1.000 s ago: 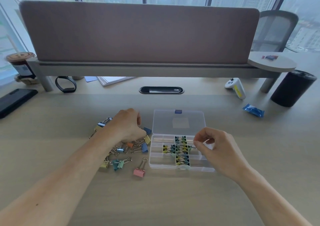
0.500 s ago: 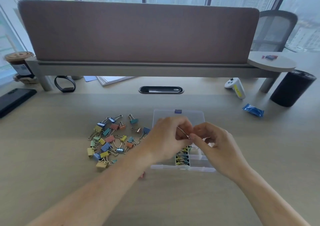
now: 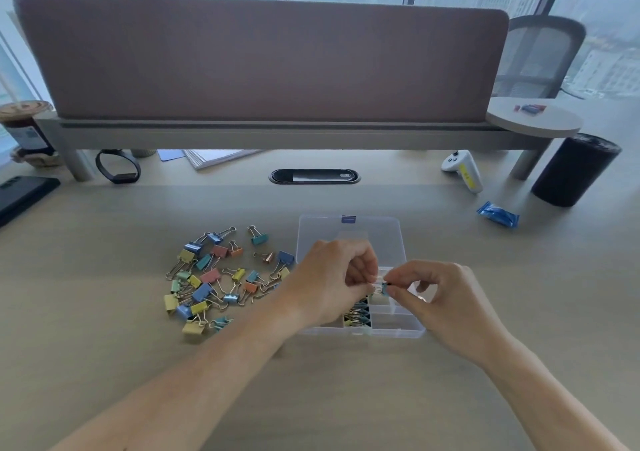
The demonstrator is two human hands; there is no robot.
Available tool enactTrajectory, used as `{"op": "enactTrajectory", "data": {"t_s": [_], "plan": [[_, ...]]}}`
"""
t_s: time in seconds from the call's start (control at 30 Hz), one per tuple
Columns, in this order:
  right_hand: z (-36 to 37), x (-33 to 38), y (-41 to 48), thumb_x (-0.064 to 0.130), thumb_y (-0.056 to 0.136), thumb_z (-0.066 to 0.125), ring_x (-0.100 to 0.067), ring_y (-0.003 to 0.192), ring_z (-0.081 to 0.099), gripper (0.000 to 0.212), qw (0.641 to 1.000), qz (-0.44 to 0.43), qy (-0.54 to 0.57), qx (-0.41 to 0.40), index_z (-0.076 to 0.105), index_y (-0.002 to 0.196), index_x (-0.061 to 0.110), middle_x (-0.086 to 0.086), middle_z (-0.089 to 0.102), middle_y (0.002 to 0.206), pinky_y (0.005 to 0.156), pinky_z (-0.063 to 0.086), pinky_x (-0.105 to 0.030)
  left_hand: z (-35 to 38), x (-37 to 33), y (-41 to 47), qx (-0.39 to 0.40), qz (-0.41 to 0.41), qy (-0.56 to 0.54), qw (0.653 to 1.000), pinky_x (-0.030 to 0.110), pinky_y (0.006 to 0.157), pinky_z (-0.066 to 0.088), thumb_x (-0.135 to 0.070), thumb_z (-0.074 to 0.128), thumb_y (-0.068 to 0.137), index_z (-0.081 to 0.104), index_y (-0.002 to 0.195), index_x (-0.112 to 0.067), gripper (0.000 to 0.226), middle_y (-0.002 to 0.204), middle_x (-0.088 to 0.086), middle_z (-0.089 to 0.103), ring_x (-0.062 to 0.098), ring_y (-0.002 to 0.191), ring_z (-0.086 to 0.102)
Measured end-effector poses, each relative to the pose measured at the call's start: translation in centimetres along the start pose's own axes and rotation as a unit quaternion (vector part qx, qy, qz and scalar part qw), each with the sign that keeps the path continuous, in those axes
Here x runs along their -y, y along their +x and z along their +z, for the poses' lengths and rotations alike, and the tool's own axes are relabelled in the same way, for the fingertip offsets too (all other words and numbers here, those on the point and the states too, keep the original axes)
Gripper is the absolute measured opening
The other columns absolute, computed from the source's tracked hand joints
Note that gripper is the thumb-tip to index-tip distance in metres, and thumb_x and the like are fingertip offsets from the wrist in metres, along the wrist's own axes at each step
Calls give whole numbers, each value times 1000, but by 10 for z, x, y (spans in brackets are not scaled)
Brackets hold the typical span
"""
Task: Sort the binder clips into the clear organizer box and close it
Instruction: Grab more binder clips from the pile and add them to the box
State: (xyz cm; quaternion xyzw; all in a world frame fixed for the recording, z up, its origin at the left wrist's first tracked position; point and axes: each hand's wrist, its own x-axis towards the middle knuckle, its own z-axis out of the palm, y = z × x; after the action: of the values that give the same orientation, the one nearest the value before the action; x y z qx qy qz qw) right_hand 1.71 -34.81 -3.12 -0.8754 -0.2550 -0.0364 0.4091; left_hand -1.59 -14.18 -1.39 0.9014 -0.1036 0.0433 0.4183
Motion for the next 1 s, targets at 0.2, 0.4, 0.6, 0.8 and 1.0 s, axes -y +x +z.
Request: {"op": "enactTrajectory", "data": {"t_s": [0.2, 0.4, 0.6, 0.8, 1.0], "plan": [[-1, -4, -1, 26, 82, 87, -3, 85, 61, 27, 999, -8, -37, -10, 73, 77, 48, 18, 72, 80, 71, 41, -7, 3, -1, 5, 21, 11, 30, 999, 18, 78, 56, -7, 81, 84, 70, 94, -19, 19, 85, -9, 72, 3, 80, 68], [-2, -1, 2, 26, 80, 87, -1, 86, 58, 20, 997, -14, -81, 2, 76, 79, 42, 19, 68, 79, 70, 40, -6, 2, -7, 12, 40, -8, 53, 998, 10, 64, 49, -4, 78, 81, 69, 88, -17, 18, 80, -7, 70, 4, 73, 65], [1, 10, 7, 13, 80, 81, 16, 89, 55, 17, 994, -1, -105, 18, 80, 79, 29, 22, 64, 76, 71, 38, -2, 6, -11, 23, 56, -58, 72, 994, 12, 58, 47, -6, 81, 73, 69, 83, -18, 20, 77, -6, 71, 5, 68, 63], [4, 13, 7, 16, 80, 79, 15, 90, 55, 12, 994, 18, -106, 23, 80, 84, 27, 20, 64, 79, 69, 39, -4, 11, -13, 30, 61, -80, 95, 990, 22, 61, 49, -3, 82, 72, 62, 77, -24, 30, 80, -5, 68, 13, 75, 65], [5, 14, 6, 11, 76, 82, 12, 87, 54, 18, 997, 28, -76, 16, 74, 84, 25, 21, 61, 78, 72, 41, -6, 16, -12, 30, 58, -71, 112, 989, 29, 65, 54, -7, 83, 72, 58, 80, -27, 33, 82, -5, 65, 14, 76, 64]]}}
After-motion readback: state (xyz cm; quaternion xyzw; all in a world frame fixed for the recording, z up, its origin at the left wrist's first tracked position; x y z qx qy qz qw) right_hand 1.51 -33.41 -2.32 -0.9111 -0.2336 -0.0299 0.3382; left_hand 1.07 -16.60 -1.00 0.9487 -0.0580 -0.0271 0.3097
